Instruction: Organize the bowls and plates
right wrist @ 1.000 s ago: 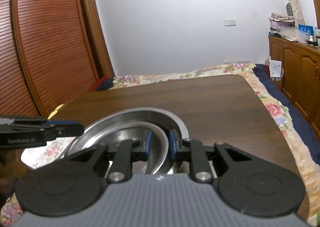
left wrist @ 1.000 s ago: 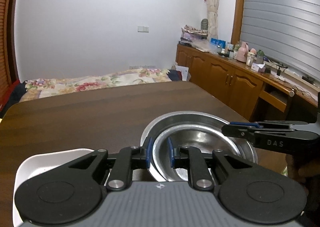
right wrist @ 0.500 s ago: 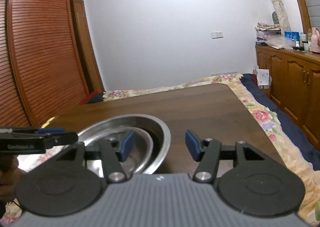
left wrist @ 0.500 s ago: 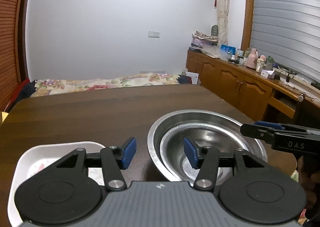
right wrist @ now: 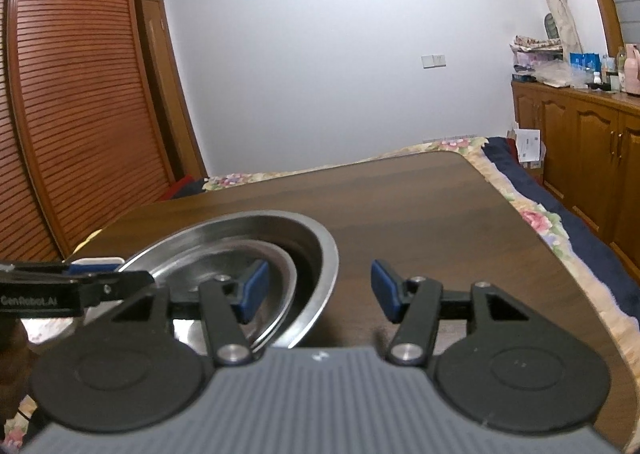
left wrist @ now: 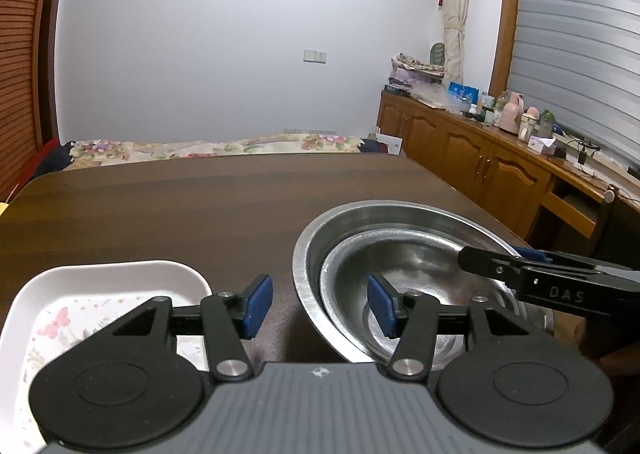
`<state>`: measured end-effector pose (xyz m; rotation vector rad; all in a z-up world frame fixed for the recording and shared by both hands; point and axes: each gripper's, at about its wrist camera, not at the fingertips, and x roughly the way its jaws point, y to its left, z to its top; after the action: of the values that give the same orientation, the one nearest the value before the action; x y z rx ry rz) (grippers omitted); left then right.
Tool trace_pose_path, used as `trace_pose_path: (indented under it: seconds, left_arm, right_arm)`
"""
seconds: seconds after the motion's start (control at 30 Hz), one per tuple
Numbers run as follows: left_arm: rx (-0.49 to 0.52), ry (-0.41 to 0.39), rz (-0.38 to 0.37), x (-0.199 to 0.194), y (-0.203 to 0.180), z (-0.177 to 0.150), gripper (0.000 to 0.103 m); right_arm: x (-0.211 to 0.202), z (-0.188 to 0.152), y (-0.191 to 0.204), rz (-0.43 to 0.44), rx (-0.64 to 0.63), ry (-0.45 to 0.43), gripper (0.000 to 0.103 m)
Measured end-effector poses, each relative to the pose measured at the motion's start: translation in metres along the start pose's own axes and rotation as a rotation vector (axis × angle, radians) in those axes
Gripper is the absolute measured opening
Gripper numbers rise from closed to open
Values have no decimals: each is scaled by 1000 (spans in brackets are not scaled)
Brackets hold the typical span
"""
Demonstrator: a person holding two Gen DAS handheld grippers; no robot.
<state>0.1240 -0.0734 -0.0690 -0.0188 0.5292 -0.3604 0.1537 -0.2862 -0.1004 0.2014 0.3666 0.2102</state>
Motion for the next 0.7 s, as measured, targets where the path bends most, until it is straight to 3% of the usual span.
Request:
trace_pose_path:
  seconds: [0.47,0.7]
  left_arm:
    - [3,3,5,4,-1,-4,51]
    - [-1,5,2,6,-1,-4,48]
  right_arm:
    - [0,-7,11,28,7,4,58]
    - [-2,-7,11,30,13,2,52]
